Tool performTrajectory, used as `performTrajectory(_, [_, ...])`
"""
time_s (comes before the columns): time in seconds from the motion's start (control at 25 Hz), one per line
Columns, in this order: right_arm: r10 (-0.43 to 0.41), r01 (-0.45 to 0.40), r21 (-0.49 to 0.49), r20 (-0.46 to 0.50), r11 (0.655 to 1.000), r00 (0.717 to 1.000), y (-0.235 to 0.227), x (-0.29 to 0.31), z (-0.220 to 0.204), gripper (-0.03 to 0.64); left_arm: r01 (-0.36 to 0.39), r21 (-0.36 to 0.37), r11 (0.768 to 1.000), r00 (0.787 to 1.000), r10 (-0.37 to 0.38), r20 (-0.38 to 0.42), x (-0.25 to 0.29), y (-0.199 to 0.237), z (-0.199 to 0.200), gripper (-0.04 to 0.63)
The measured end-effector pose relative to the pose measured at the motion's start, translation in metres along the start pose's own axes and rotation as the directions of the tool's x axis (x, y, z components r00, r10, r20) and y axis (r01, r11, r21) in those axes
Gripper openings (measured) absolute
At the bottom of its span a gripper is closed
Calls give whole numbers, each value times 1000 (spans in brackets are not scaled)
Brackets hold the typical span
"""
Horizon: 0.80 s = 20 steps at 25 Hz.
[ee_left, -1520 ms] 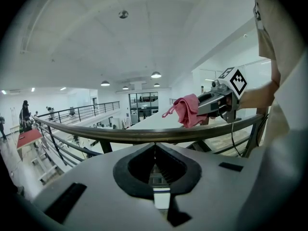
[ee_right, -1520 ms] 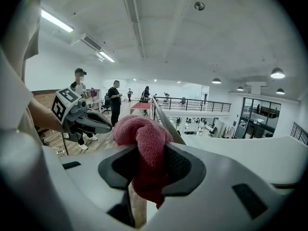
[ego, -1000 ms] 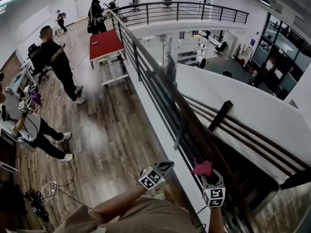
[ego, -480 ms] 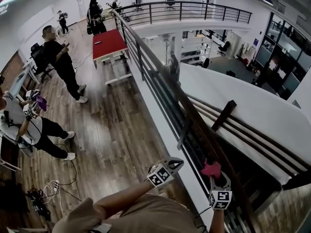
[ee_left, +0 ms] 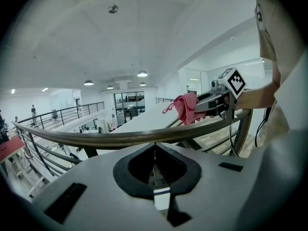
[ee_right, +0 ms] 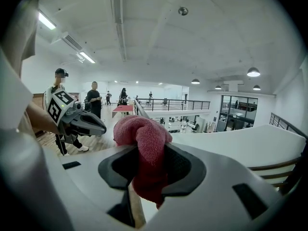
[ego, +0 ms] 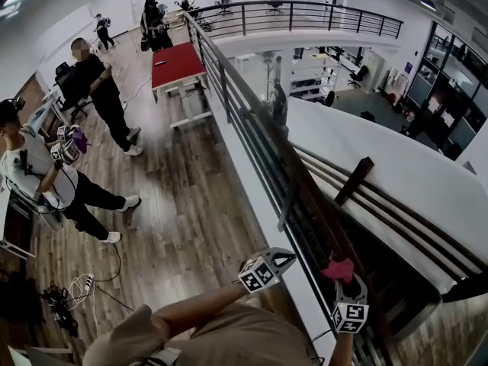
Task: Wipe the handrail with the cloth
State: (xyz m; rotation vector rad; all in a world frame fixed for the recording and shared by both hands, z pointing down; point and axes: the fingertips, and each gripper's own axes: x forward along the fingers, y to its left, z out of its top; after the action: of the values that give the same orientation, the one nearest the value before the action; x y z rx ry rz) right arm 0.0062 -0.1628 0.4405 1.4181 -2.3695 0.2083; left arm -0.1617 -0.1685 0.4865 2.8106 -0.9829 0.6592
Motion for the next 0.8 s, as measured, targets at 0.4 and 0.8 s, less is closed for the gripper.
performTrajectory(0.4, [6,-6,-21,-35,1000,999,-43,-45,-18,143,25,-3,1000,1000,-25,18,27,-64,27,17])
performTrajectory(0.8, [65,-66,-48,-28,997,998,-32,-57,-15,143,-43,-40,998,999,43,-6,2,-74,17,17])
